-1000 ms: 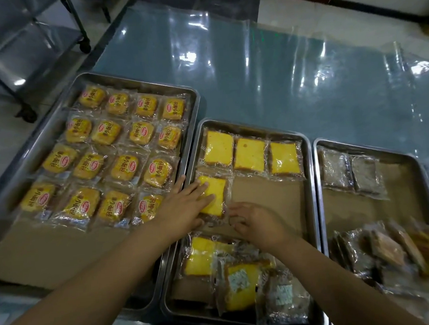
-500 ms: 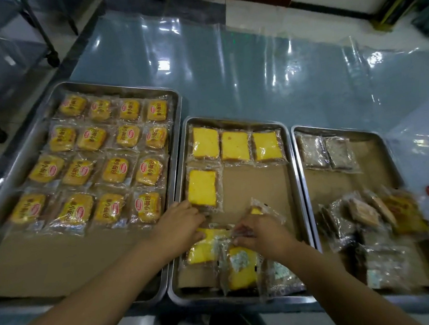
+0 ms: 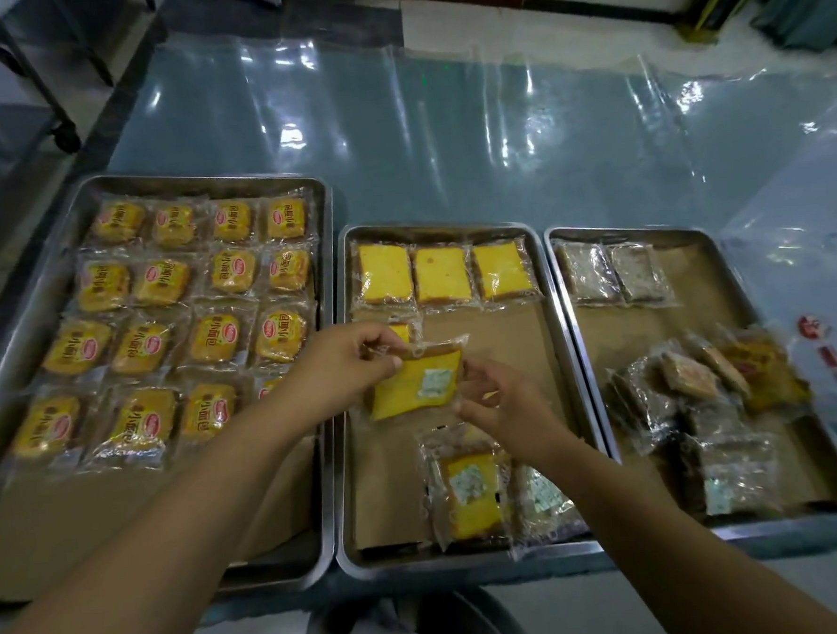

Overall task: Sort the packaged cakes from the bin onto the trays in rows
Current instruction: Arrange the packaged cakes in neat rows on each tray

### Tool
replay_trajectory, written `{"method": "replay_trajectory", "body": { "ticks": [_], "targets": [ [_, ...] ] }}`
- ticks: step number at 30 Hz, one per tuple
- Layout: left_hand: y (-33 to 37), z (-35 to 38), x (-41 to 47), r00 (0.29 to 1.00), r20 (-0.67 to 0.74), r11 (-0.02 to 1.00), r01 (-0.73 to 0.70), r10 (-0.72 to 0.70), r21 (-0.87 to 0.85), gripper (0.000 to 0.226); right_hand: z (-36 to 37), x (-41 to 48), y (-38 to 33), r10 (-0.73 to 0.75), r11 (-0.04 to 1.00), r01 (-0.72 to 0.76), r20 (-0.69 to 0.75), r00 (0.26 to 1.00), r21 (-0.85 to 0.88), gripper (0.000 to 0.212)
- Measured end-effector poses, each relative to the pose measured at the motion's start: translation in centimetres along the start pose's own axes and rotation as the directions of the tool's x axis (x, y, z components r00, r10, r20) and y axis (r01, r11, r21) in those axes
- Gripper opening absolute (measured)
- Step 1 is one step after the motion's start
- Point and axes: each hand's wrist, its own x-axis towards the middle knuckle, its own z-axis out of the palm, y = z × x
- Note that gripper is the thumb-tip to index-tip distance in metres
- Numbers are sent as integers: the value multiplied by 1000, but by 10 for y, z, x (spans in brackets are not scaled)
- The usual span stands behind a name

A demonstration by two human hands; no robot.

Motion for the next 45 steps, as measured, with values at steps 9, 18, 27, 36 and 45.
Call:
{"method": "replay_trajectory", "body": {
  "ticks": [9,18,27,36,45],
  "targets": [
    [4,39,28,984,-174,999,-17,23,32,41,-22,13,6,-35,993,-18,-438,898,-116,28],
    [-34,76,38,998,-63,887,32,-3,460,64,-37,38,20,-445,745,105,-373,814,-659,19],
    [-50,88,41,999,-2,867,-44,52,497,52,-10,43,34,-401,481,329,130,907,-813,21],
    [-42,96,56,986,133,730,-166,103,663,68,-55,52,50,102,791,-141,-99,990,-596,13],
    [-44,107,68,963,267,596,-231,29,769,72,-65,53,54,389,860,-289,174,905,-421,24]
  ]
}}
